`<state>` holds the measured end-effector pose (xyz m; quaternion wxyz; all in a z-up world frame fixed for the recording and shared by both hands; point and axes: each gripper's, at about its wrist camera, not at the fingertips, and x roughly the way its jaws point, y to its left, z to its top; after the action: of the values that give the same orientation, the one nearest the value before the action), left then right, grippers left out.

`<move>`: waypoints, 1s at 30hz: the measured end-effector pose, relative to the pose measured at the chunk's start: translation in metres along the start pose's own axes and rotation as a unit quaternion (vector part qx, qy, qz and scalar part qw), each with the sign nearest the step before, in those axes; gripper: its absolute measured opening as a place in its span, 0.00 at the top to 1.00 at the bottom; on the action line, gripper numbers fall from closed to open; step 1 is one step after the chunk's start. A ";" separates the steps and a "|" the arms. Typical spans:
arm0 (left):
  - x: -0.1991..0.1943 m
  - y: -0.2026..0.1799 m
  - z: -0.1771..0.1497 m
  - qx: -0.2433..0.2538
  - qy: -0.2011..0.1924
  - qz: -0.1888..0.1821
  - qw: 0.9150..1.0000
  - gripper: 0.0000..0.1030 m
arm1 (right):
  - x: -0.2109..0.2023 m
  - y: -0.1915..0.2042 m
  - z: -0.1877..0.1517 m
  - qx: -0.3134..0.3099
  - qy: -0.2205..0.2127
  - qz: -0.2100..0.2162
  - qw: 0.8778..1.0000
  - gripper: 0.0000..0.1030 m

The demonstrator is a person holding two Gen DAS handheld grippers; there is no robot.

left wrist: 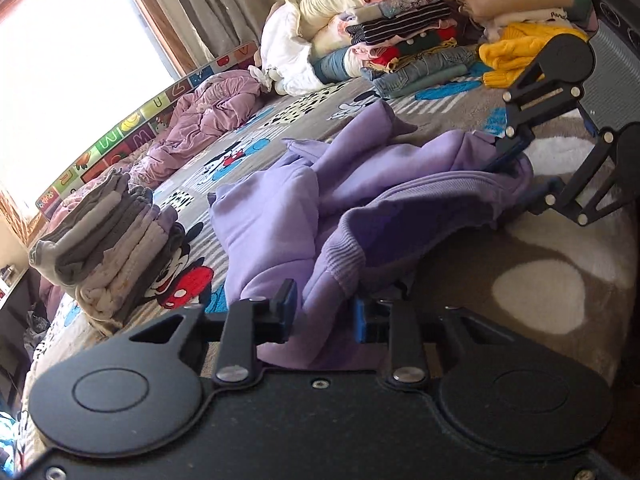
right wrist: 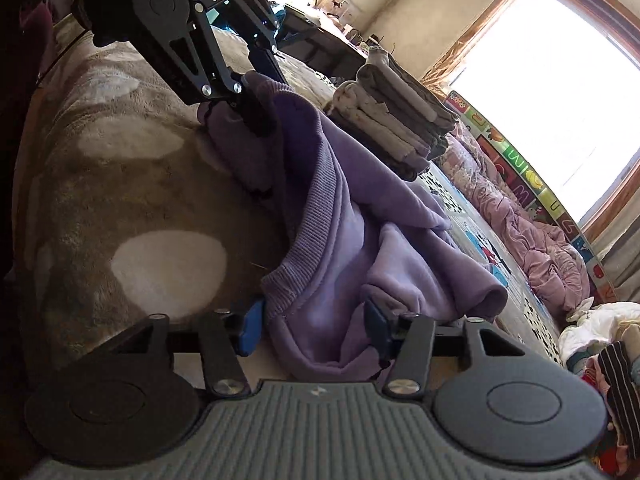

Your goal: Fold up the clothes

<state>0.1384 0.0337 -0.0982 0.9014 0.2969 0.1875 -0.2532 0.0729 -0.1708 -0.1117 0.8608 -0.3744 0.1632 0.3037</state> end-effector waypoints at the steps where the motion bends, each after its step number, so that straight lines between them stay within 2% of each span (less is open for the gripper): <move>1: 0.002 0.003 0.002 -0.010 -0.003 -0.002 1.000 0.78 | 0.001 -0.004 0.002 0.004 -0.004 0.000 1.000 0.72; 5: 0.027 0.026 0.016 -0.068 -0.006 -0.010 0.998 0.86 | 0.008 -0.047 0.009 0.070 -0.033 0.008 0.997 0.78; 7: 0.047 0.046 0.033 -0.097 -0.001 0.007 0.995 0.86 | 0.018 -0.082 0.014 0.112 -0.050 0.015 0.992 0.82; 9: 0.058 0.061 0.058 -0.085 -0.008 0.043 0.995 0.88 | 0.028 -0.118 0.024 0.145 -0.065 0.011 0.987 0.83; 12: 0.038 0.076 0.093 -0.072 -0.069 0.090 0.991 0.88 | 0.030 -0.169 0.039 0.198 -0.099 -0.001 0.975 0.84; 13: 0.020 0.075 0.095 -0.062 -0.101 0.087 0.989 0.89 | 0.022 -0.178 0.043 0.206 -0.114 -0.003 0.972 0.83; 15: -0.015 0.057 0.083 -0.001 -0.136 0.059 0.989 0.89 | -0.003 -0.175 0.045 0.183 -0.139 0.009 0.973 0.83; 16: -0.026 0.043 0.070 0.038 -0.129 0.043 0.990 0.89 | -0.016 -0.165 0.041 0.160 -0.144 0.025 0.976 0.83; 17: -0.030 0.037 0.063 0.037 -0.119 0.030 0.992 0.89 | -0.026 -0.153 0.035 0.132 -0.138 0.045 0.981 0.83; 20: -0.041 0.020 0.044 0.034 -0.089 -0.007 0.995 0.89 | -0.032 -0.094 0.003 0.048 -0.044 0.134 0.989 0.82; 22: -0.049 0.009 0.031 0.031 -0.068 -0.033 0.997 0.85 | -0.027 -0.045 -0.020 -0.023 0.028 0.170 0.985 0.79; 23: -0.053 0.004 0.024 0.030 -0.058 -0.045 0.997 0.82 | -0.027 -0.029 -0.027 -0.041 0.046 0.178 0.982 0.78; 25: -0.061 -0.008 0.011 0.027 -0.038 -0.070 0.996 0.75 | -0.034 -0.021 -0.032 -0.018 0.044 0.178 0.983 0.77; 26: -0.065 -0.013 0.005 0.026 -0.027 -0.083 0.996 0.65 | -0.039 -0.027 -0.031 0.011 0.038 0.183 0.982 0.76; 28: -0.073 -0.024 -0.008 0.024 -0.007 -0.107 0.994 0.61 | -0.051 -0.038 -0.028 0.066 0.022 0.190 0.979 0.70; 29: -0.076 -0.027 -0.013 0.016 0.000 -0.116 0.993 0.56 | -0.057 -0.045 -0.025 0.090 0.010 0.190 0.978 0.68; 30: -0.074 -0.018 -0.007 -0.021 -0.011 -0.108 0.994 0.55 | -0.061 -0.052 -0.024 0.117 -0.002 0.187 0.975 0.63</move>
<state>0.0671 0.0510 -0.0755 0.8768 0.2530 0.2139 -0.3485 0.0581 -0.2407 -0.0681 0.8267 -0.2334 0.2629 0.4392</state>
